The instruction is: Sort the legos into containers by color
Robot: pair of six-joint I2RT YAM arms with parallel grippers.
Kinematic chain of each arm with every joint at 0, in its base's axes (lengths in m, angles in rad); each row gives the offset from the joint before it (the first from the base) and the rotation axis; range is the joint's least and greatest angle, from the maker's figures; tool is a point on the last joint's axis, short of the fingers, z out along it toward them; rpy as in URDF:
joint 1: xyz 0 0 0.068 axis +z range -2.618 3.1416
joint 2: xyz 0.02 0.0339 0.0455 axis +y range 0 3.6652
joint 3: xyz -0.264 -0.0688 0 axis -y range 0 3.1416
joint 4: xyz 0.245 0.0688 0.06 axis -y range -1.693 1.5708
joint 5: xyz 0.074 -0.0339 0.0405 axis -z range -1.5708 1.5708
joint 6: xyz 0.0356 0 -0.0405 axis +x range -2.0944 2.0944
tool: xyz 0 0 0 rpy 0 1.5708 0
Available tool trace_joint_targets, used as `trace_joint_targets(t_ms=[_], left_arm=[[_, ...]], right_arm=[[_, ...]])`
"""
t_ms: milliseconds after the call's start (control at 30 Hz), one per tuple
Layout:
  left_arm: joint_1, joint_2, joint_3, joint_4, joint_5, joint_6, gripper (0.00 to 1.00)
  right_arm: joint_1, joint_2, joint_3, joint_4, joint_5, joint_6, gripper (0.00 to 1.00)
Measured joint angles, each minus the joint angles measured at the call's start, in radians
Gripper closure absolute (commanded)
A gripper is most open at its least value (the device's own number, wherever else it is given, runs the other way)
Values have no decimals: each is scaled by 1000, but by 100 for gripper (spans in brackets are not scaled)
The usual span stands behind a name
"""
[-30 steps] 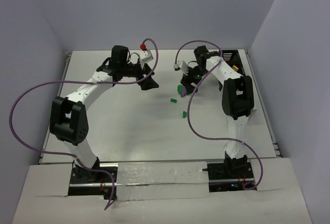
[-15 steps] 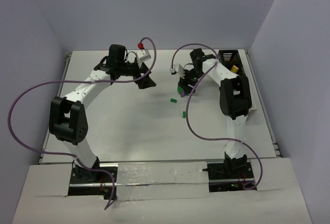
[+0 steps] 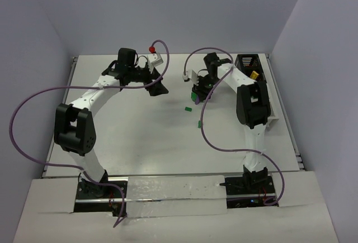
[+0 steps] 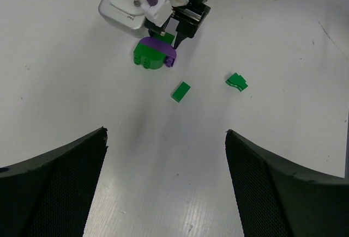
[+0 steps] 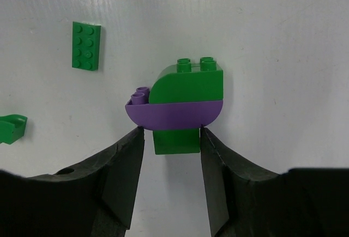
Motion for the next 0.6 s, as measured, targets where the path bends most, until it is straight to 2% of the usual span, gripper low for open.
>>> trace_joint_targets(t_ms=[200, 600], left_arm=[[2, 4, 3, -4, 0, 0, 6], [3, 45, 27, -4, 1, 0, 6]], right_arm=[[10, 44, 75, -42, 29, 14, 41], [20, 73, 77, -70, 74, 18, 39]])
